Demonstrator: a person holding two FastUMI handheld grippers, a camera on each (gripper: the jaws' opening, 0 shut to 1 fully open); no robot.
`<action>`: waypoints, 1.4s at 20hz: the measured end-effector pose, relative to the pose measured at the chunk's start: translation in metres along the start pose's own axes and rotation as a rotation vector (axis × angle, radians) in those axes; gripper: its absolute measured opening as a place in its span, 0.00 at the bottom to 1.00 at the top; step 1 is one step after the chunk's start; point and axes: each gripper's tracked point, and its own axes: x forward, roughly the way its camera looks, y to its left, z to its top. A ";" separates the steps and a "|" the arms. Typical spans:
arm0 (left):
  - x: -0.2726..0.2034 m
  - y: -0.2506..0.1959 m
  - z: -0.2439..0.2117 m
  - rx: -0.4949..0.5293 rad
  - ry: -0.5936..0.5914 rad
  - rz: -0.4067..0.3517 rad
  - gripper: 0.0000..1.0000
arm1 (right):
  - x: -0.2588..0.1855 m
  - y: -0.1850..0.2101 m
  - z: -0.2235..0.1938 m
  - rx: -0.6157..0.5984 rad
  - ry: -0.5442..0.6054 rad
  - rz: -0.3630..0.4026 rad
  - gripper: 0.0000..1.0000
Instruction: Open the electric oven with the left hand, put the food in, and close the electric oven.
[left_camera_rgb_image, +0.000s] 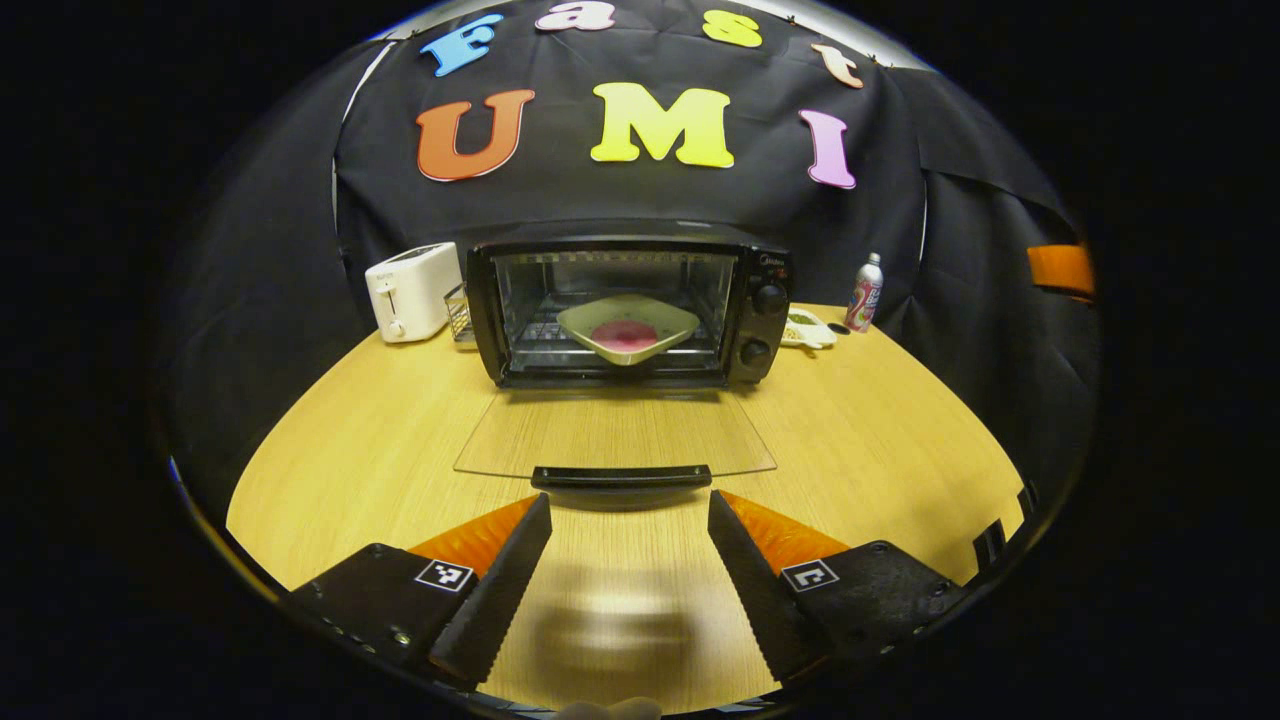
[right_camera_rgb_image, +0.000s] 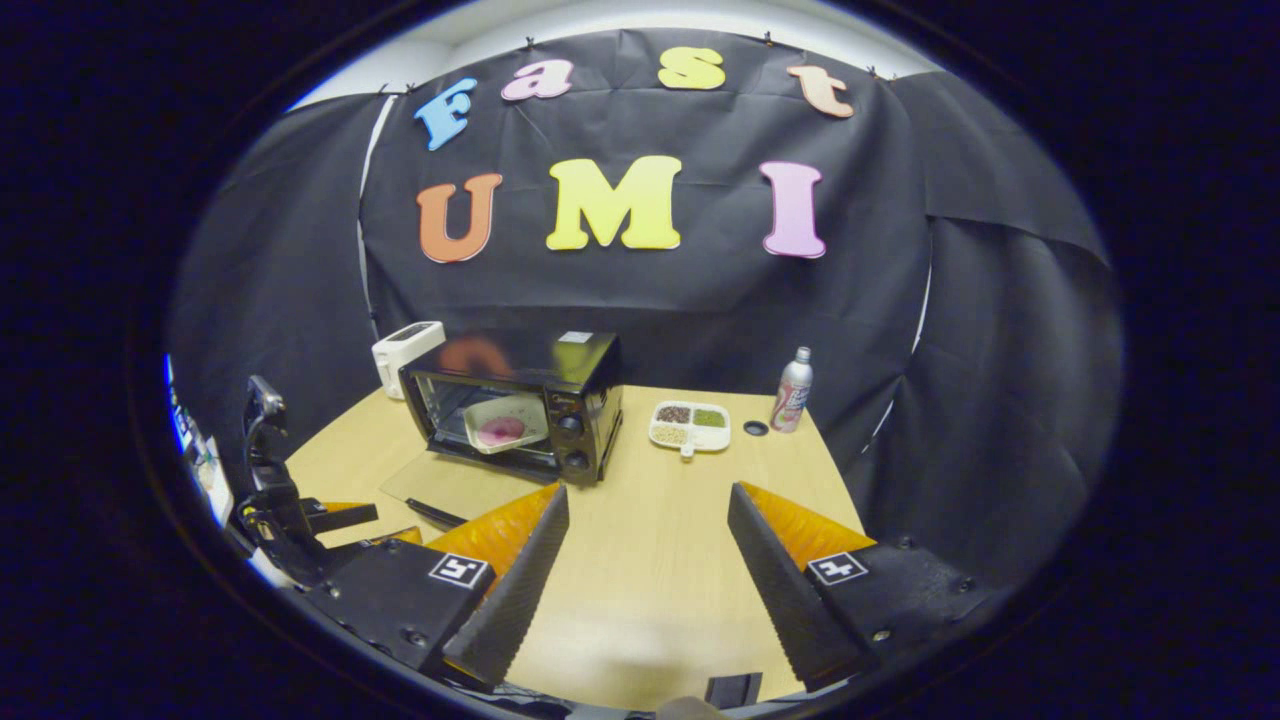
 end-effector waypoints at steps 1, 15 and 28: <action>0.003 -0.002 -0.008 -0.004 0.014 -0.004 0.96 | -0.001 -0.002 0.000 0.000 0.001 0.000 0.96; 0.068 0.000 -0.035 0.019 0.111 -0.006 0.96 | 0.000 -0.019 0.002 0.005 0.029 -0.054 0.96; 0.063 0.002 -0.023 -0.014 0.121 -0.011 0.95 | 0.015 -0.009 0.006 0.038 0.031 -0.056 0.96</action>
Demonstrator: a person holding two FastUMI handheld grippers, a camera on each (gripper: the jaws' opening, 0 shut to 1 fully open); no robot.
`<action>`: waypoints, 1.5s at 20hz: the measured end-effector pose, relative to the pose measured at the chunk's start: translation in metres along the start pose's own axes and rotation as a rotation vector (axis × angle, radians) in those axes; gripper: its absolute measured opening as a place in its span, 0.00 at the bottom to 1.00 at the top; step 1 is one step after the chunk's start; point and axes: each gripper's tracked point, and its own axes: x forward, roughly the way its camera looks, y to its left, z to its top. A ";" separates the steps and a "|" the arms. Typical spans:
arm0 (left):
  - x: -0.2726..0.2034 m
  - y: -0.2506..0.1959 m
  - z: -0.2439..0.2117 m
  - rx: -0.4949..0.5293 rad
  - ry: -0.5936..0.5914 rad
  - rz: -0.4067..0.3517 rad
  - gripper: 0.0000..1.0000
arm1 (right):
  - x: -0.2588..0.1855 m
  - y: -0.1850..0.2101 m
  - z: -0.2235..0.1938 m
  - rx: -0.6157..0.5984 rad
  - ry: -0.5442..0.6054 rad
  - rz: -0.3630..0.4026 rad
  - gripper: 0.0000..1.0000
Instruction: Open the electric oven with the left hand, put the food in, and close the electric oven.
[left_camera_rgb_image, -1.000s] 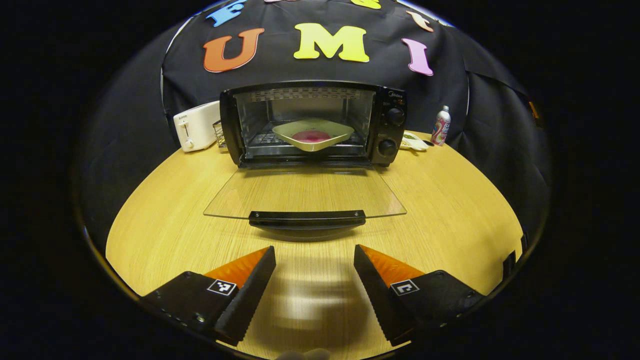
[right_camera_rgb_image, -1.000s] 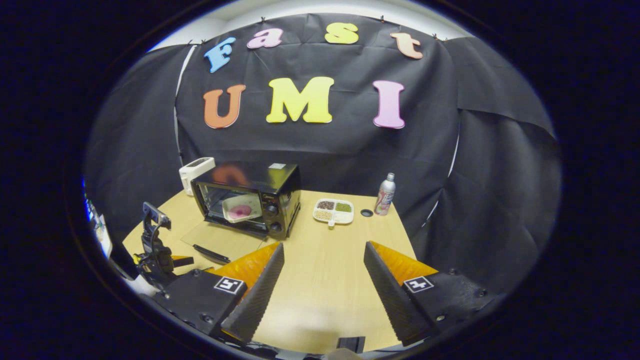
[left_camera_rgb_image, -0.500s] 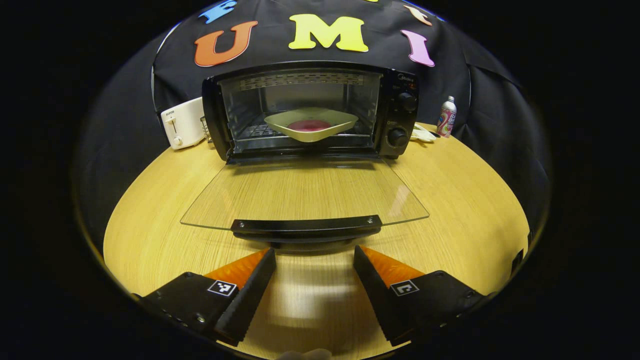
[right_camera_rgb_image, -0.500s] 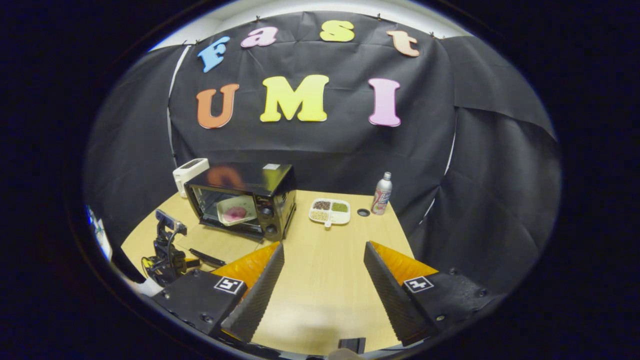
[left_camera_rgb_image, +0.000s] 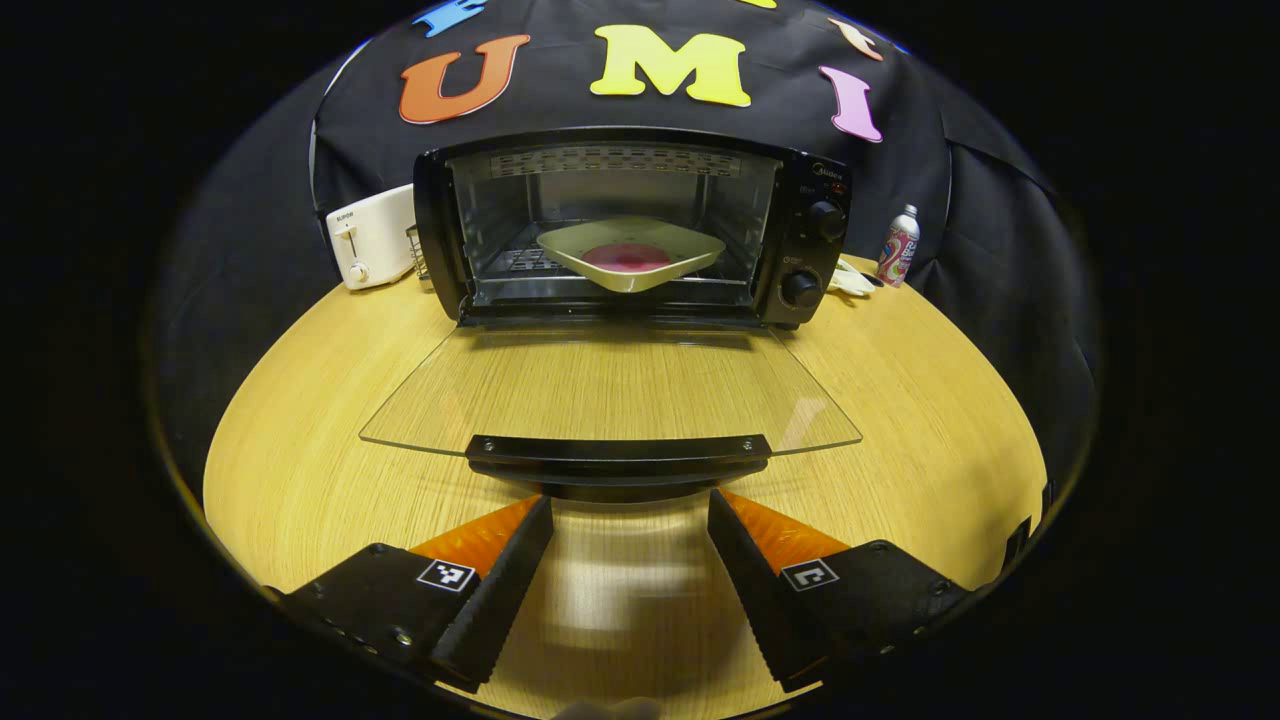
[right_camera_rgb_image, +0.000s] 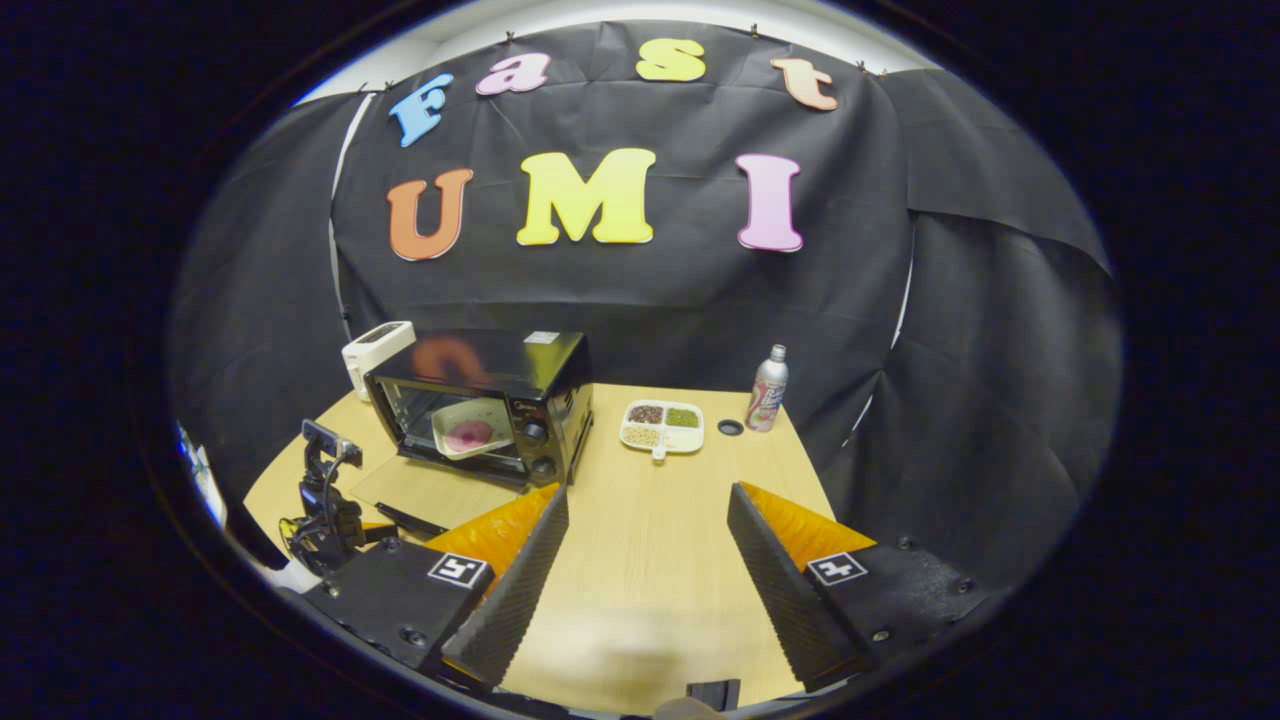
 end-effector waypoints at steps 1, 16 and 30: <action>-0.002 0.000 0.002 -0.001 -0.002 0.001 0.95 | 0.000 0.000 0.000 0.004 0.000 0.001 0.96; -0.029 -0.005 0.091 -0.026 -0.139 -0.025 0.96 | 0.010 0.007 0.008 0.068 -0.003 0.004 0.96; -0.003 -0.008 0.170 0.044 -0.227 -0.055 0.96 | 0.010 0.000 0.011 0.127 -0.011 -0.043 0.96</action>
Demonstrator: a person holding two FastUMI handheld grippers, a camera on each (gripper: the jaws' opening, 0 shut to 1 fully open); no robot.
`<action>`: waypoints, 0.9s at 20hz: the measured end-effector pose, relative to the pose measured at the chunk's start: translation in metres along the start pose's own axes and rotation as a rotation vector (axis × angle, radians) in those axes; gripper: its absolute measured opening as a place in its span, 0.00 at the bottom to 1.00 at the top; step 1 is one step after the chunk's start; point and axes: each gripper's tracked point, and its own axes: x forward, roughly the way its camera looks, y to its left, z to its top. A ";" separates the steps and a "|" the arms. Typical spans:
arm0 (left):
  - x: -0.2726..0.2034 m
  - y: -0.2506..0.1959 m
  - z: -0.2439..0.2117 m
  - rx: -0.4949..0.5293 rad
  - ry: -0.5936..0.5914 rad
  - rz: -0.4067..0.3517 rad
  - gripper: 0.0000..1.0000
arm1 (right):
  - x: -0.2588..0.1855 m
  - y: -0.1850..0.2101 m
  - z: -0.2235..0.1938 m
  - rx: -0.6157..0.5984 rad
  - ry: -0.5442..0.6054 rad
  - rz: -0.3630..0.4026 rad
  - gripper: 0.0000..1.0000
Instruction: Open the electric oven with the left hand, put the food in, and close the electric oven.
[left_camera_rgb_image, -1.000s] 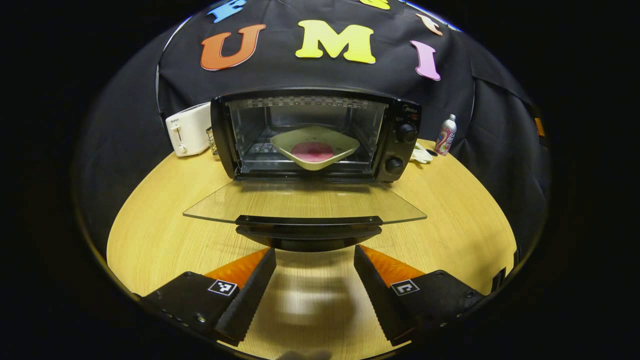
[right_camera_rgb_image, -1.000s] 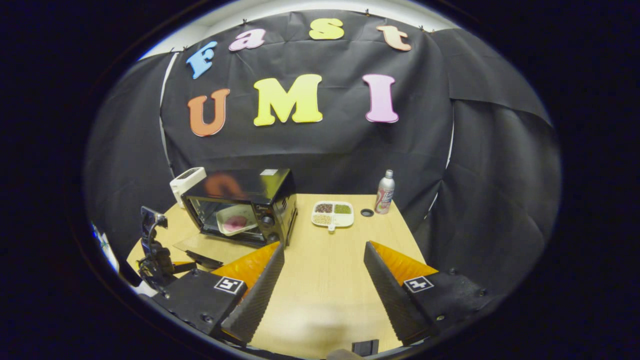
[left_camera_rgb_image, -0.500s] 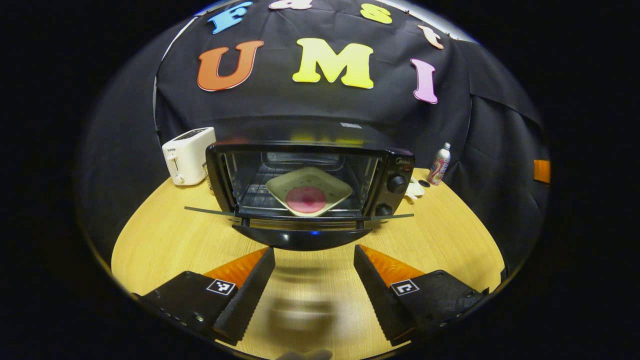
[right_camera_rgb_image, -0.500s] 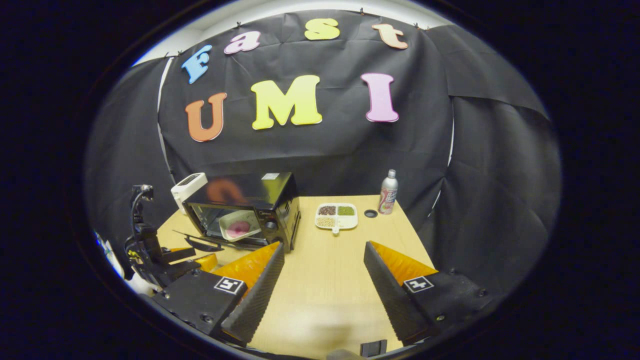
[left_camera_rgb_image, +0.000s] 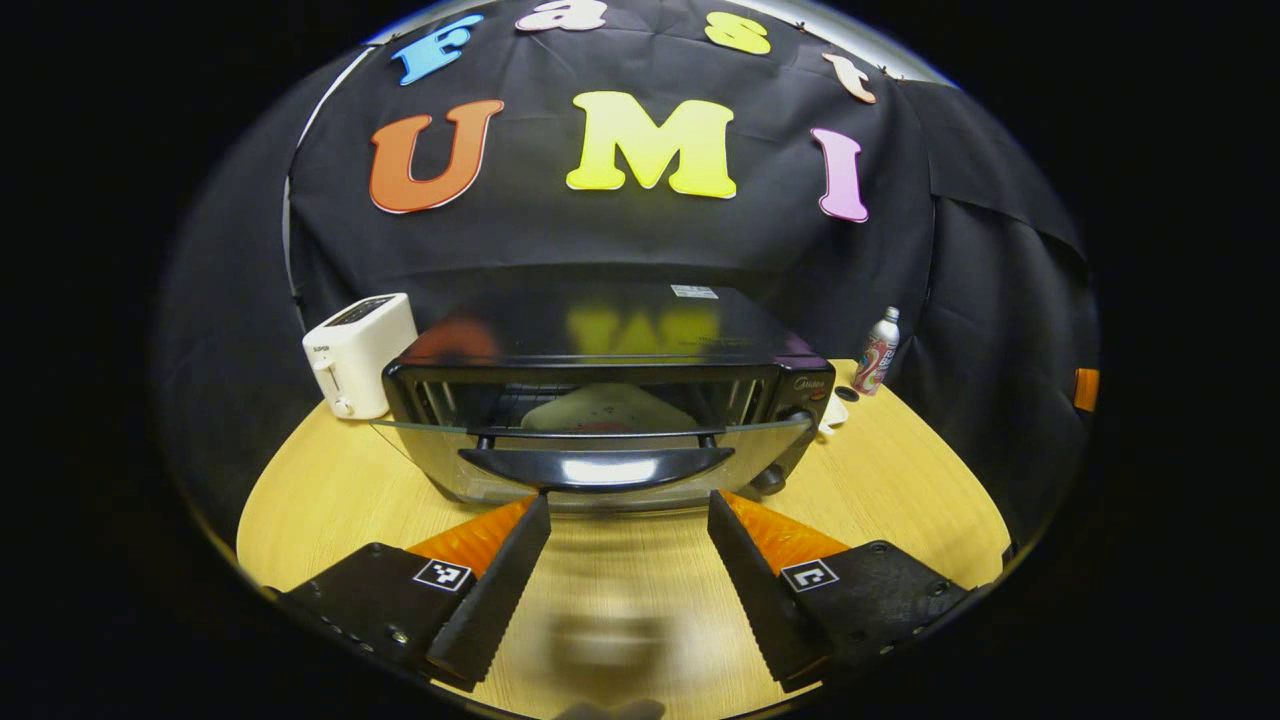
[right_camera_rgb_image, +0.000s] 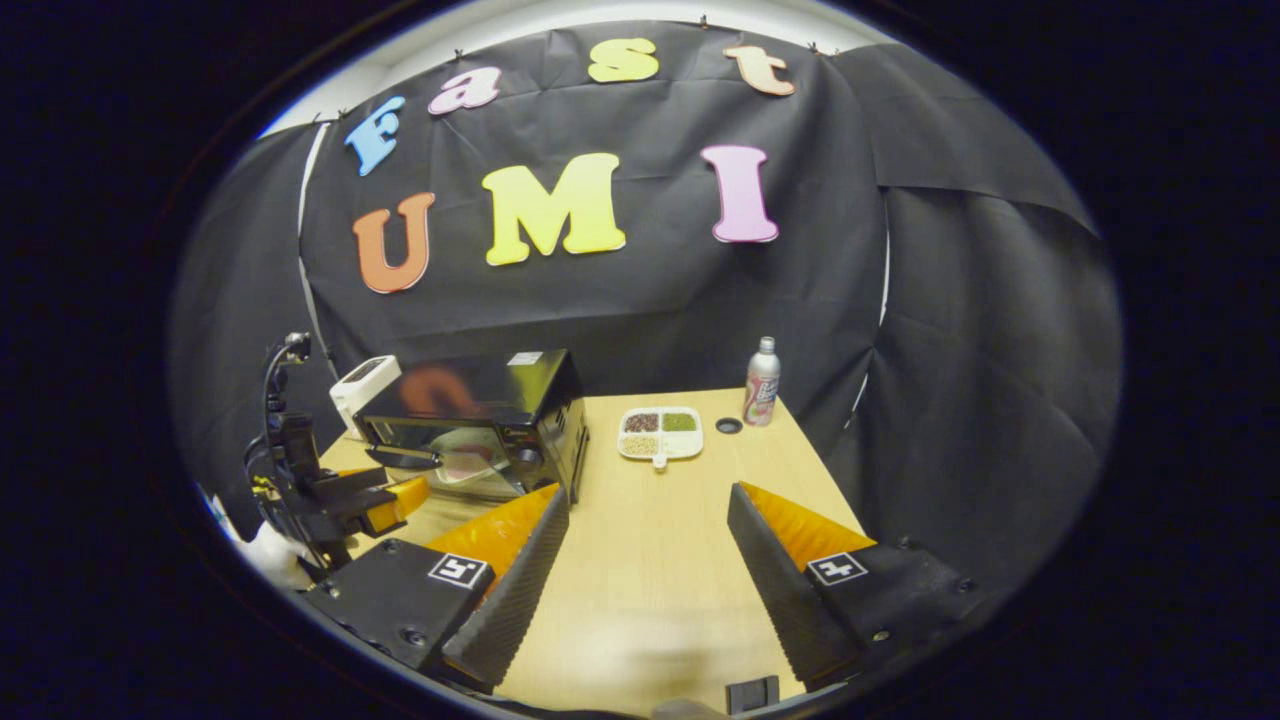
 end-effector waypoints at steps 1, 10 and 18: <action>0.004 -0.001 0.006 0.012 -0.011 -0.006 0.96 | -0.001 -0.001 0.000 0.000 -0.001 -0.007 0.96; 0.011 -0.017 0.010 0.041 -0.016 -0.044 0.96 | -0.007 -0.001 0.002 0.007 -0.010 -0.027 0.96; -0.007 -0.015 0.004 0.028 -0.029 -0.037 0.96 | -0.016 0.009 -0.001 0.001 -0.018 -0.018 0.96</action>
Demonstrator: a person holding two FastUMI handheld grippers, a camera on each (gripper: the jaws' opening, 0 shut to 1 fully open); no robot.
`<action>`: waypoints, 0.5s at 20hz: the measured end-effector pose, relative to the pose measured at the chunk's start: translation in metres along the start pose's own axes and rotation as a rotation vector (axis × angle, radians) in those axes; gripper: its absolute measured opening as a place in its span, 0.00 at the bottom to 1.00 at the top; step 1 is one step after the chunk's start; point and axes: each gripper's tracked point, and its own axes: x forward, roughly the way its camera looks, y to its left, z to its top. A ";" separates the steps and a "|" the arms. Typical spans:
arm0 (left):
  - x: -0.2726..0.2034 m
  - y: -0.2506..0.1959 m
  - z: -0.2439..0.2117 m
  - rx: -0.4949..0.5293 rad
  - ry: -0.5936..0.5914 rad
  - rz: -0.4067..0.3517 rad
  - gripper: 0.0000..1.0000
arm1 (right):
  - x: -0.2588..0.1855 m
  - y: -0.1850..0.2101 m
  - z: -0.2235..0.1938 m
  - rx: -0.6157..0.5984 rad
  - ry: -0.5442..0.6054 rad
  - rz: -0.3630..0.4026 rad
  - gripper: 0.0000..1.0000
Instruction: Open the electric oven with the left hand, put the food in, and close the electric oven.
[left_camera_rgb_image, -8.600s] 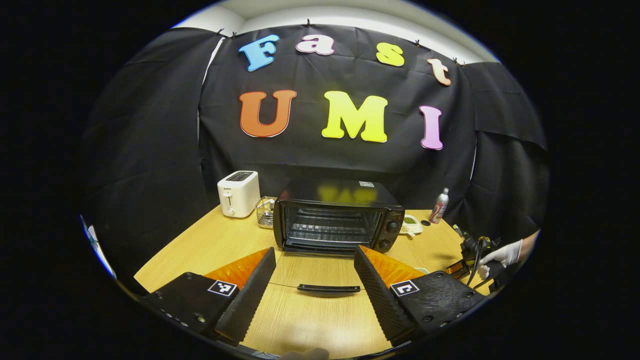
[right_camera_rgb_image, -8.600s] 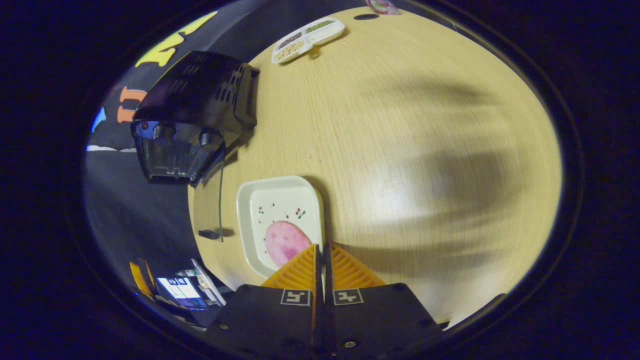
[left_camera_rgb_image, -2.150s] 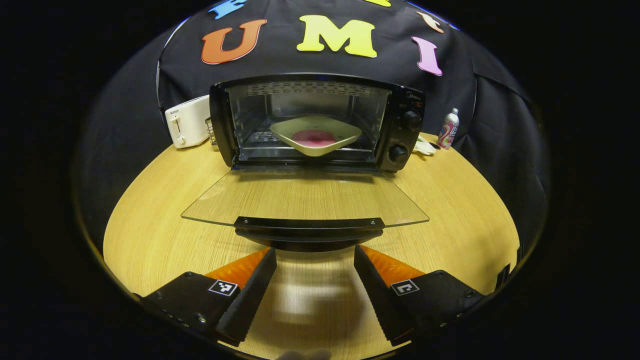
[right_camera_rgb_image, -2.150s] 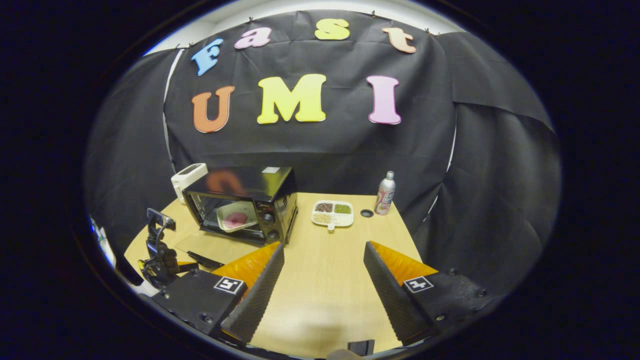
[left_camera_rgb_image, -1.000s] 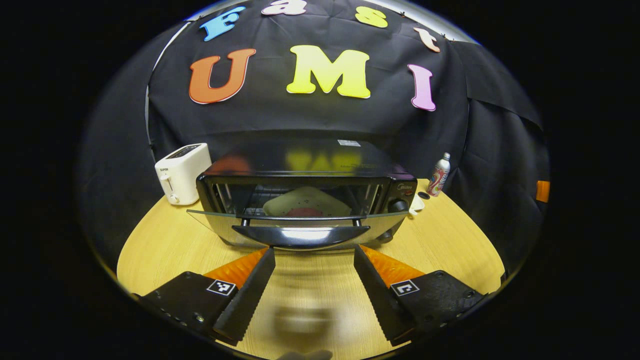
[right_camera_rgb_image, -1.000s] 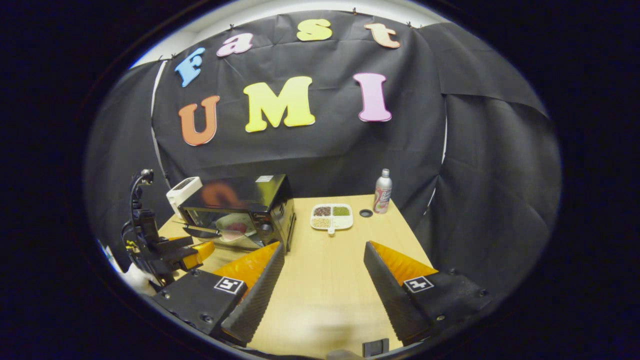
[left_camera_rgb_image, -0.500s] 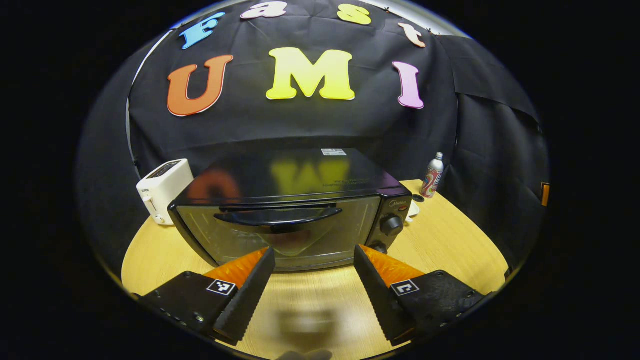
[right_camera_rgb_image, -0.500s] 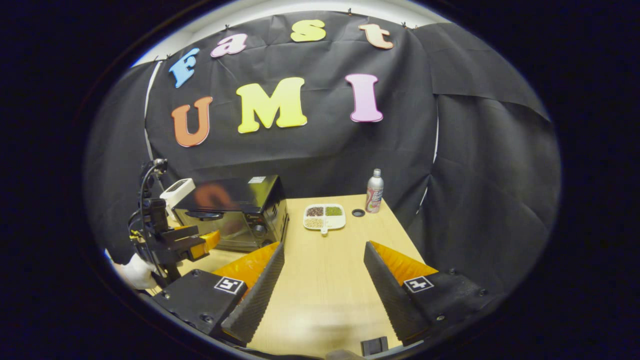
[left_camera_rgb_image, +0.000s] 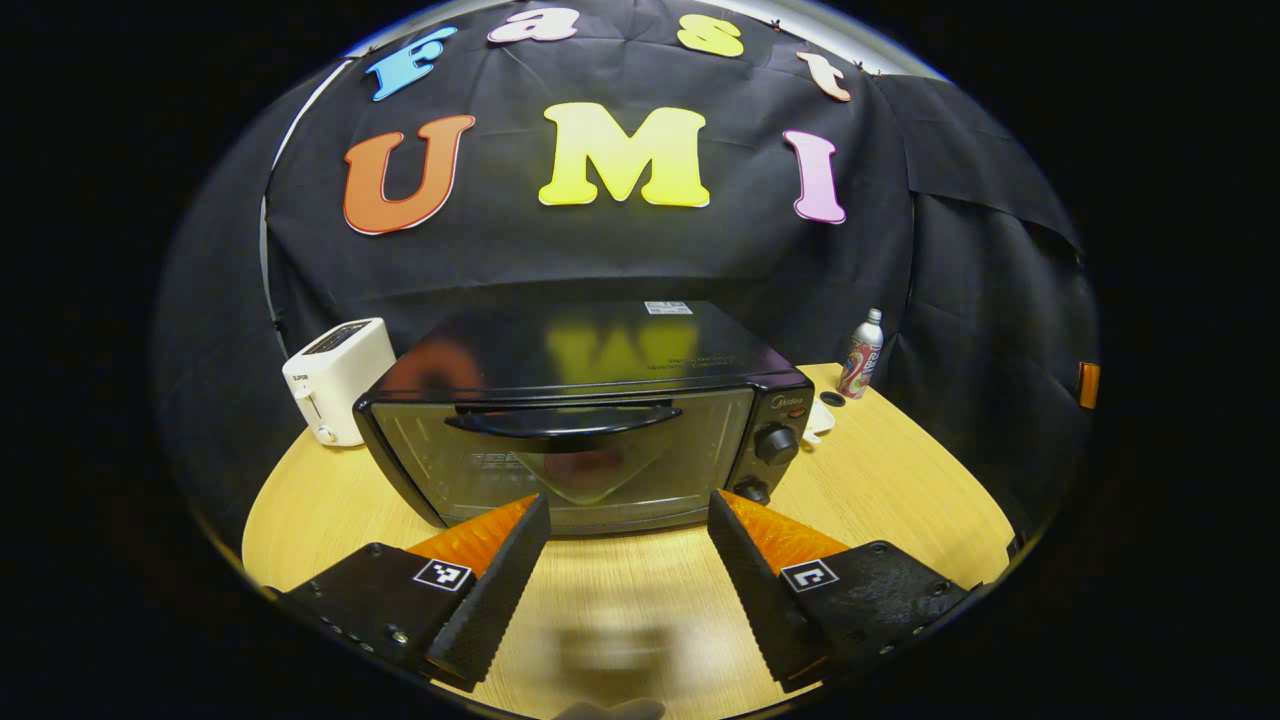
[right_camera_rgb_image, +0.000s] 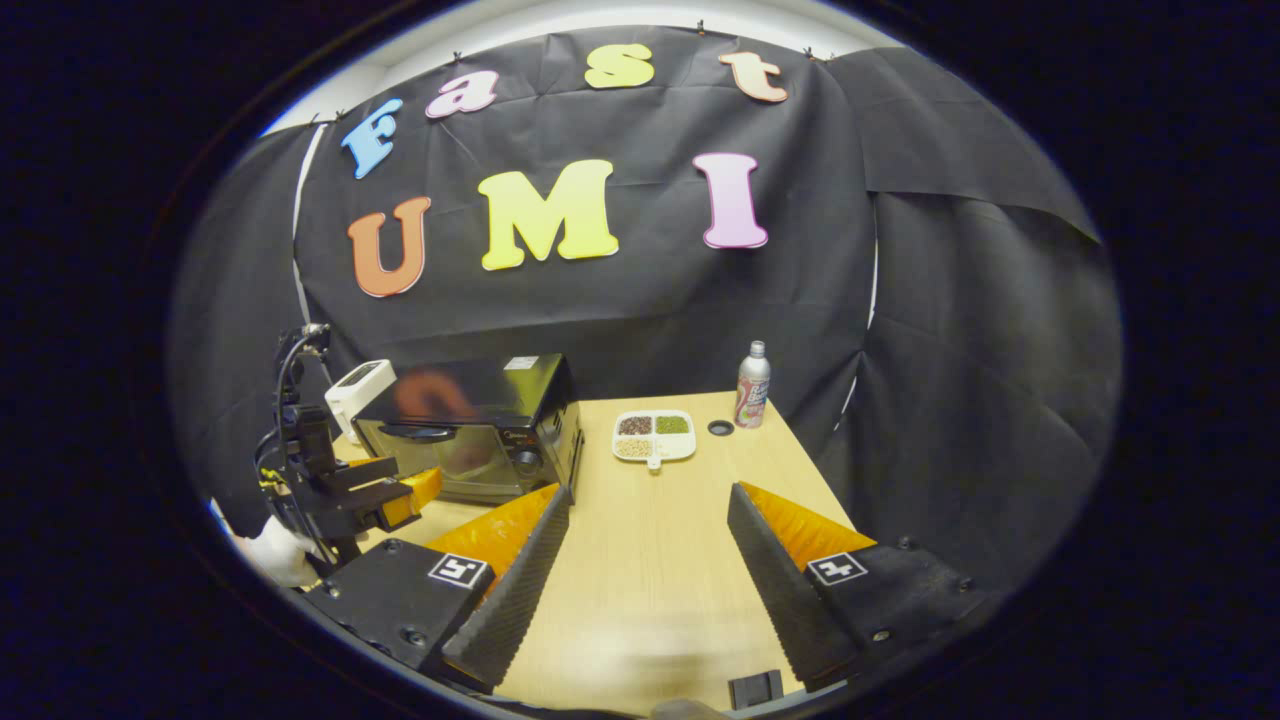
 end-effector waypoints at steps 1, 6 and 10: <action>-0.003 0.000 0.000 0.000 -0.003 -0.003 0.96 | -0.002 0.002 -0.001 -0.004 -0.001 0.000 1.00; -0.023 -0.001 0.010 -0.006 -0.042 -0.023 0.96 | -0.014 0.014 0.004 -0.030 -0.016 -0.006 1.00; -0.059 -0.007 0.031 -0.016 -0.086 -0.029 0.96 | -0.033 0.021 0.019 -0.056 -0.065 0.003 0.96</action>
